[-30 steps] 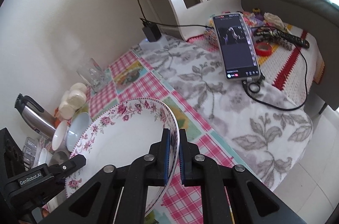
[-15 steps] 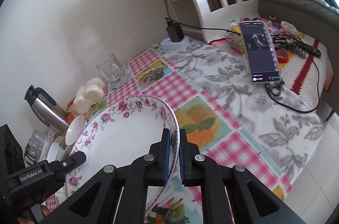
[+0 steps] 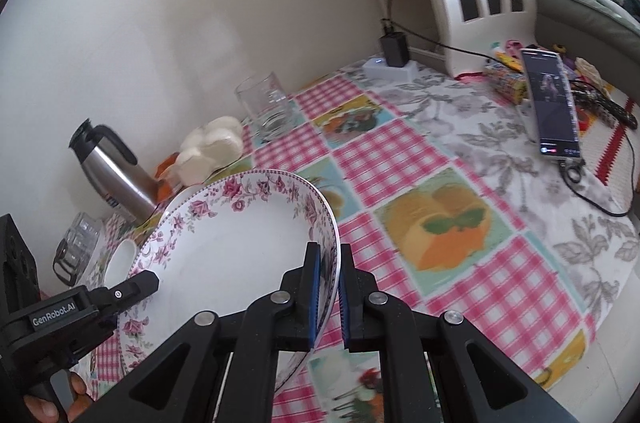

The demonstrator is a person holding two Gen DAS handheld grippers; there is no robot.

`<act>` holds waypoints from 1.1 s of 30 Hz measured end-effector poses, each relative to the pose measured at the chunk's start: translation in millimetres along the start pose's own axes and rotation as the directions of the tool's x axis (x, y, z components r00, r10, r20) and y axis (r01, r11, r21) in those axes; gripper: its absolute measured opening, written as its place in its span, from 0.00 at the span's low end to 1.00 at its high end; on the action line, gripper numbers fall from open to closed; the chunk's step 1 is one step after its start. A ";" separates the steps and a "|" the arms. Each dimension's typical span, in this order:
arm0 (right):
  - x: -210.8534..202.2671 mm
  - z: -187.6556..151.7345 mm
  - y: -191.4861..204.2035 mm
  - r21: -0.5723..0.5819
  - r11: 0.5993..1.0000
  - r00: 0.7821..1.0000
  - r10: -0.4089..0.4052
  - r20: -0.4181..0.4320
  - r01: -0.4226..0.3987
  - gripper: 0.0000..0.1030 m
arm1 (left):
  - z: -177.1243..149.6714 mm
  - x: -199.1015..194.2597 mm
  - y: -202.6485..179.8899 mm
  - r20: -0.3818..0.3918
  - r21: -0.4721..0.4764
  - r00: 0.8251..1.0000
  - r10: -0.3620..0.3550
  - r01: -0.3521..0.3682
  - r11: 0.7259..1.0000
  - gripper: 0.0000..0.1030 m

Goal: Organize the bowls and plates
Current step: 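Carry the pink floral plate with the left gripper beside the steel basin, then lower the pink floral plate with the left gripper into the steel basin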

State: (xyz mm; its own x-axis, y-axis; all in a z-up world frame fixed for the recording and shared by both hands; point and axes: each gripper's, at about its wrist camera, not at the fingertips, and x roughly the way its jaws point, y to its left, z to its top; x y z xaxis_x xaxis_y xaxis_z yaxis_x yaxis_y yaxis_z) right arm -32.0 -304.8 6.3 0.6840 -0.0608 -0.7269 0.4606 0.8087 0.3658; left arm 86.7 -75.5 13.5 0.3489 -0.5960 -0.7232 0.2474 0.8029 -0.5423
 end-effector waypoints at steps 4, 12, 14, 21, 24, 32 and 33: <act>6.7 -6.7 18.1 -0.015 1.000 1.000 0.019 -0.018 -0.020 0.09 | 4.8 -9.8 15.3 0.012 -0.007 1.000 0.014 -0.014 1.000 0.16; 18.7 -22.3 50.5 -0.045 0.998 0.997 0.051 -0.054 -0.054 0.10 | 11.3 -26.9 46.8 0.027 -0.041 0.999 0.040 -0.039 0.998 0.16; 22.5 -26.5 58.6 -0.056 0.997 0.996 0.054 -0.066 -0.058 0.10 | 11.7 -30.4 55.5 0.029 -0.049 0.998 0.049 -0.048 0.998 0.16; 35.7 -39.1 80.2 -0.093 0.993 0.993 0.057 -0.107 -0.067 0.10 | 12.5 -33.2 80.6 0.013 -0.078 0.996 0.088 -0.087 0.993 0.16; 42.5 -44.2 85.6 -0.108 0.992 0.990 0.051 -0.130 -0.065 0.10 | 11.1 -31.3 89.5 -0.005 -0.089 0.995 0.104 -0.104 0.991 0.16; 59.2 -52.9 88.0 -0.111 0.992 0.981 0.036 -0.188 -0.057 0.10 | 7.3 -20.6 101.4 -0.053 -0.111 0.989 0.136 -0.141 0.984 0.16; 60.0 -53.3 88.2 -0.112 0.992 0.981 0.033 -0.192 -0.056 0.10 | 6.7 -18.8 102.6 -0.061 -0.113 0.988 0.140 -0.146 0.983 0.16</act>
State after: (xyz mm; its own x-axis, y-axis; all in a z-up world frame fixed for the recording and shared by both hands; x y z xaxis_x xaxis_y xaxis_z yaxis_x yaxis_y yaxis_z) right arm 19.6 -206.0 -36.1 0.5778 0.0796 -0.8123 0.3555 0.8713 0.3383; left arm 111.5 18.2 -25.7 0.3247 -0.4771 -0.8167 0.0900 0.8751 -0.4754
